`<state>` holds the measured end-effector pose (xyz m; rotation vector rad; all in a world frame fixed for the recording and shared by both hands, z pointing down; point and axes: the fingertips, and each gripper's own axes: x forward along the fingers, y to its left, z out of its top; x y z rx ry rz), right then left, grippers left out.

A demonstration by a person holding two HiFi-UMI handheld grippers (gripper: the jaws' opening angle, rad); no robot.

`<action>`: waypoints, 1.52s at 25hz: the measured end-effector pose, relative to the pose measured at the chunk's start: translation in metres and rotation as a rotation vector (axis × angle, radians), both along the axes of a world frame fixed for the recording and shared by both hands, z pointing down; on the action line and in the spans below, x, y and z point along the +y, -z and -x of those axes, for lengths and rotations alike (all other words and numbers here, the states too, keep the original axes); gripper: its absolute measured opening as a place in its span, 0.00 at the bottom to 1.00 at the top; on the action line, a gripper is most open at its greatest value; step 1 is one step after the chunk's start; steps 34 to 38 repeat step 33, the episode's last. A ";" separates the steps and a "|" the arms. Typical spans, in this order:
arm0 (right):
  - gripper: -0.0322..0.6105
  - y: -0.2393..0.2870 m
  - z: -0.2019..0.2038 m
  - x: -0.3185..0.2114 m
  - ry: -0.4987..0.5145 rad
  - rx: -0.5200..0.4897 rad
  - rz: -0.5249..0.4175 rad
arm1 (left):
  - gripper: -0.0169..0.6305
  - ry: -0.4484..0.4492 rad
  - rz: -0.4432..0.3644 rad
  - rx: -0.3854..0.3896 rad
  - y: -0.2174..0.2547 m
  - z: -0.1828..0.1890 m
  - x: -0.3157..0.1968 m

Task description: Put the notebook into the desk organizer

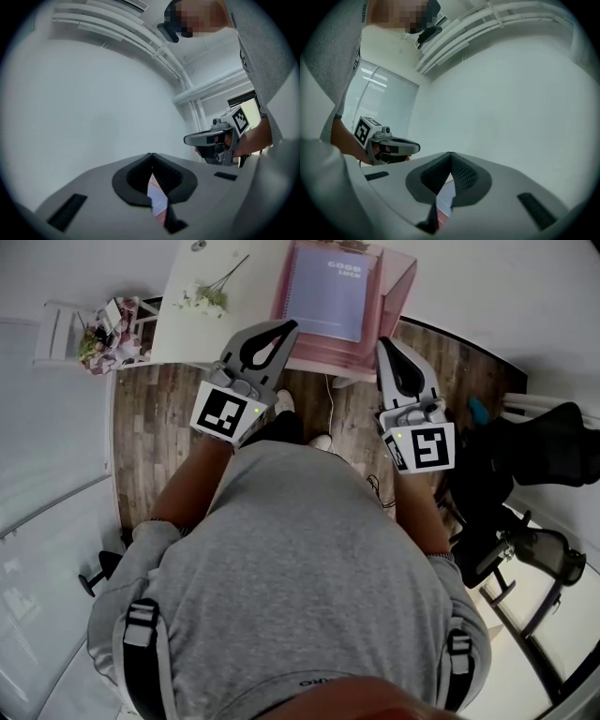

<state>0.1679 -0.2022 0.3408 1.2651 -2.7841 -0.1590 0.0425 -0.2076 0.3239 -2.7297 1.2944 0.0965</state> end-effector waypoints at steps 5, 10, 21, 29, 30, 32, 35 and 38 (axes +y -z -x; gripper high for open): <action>0.06 -0.006 -0.003 0.004 -0.005 0.019 -0.001 | 0.06 0.003 0.002 0.002 -0.005 0.001 0.006; 0.06 -0.012 -0.005 0.003 -0.010 0.032 -0.003 | 0.06 0.000 0.022 -0.024 -0.013 0.001 0.005; 0.06 -0.010 -0.001 0.002 0.021 0.016 0.002 | 0.06 0.006 0.014 -0.033 -0.012 0.002 0.003; 0.06 -0.008 0.002 -0.002 0.026 0.009 0.008 | 0.06 0.008 0.019 -0.038 -0.011 0.006 0.001; 0.06 -0.009 0.001 -0.004 0.023 0.008 0.012 | 0.06 0.007 0.020 -0.038 -0.012 0.006 0.001; 0.06 -0.009 0.000 -0.006 0.019 0.001 0.015 | 0.06 0.009 0.022 -0.036 -0.012 0.006 0.000; 0.06 -0.009 0.000 -0.007 0.018 -0.003 0.015 | 0.06 0.010 0.023 -0.034 -0.012 0.007 -0.001; 0.06 -0.009 0.000 -0.007 0.018 -0.003 0.015 | 0.06 0.010 0.023 -0.034 -0.012 0.007 -0.001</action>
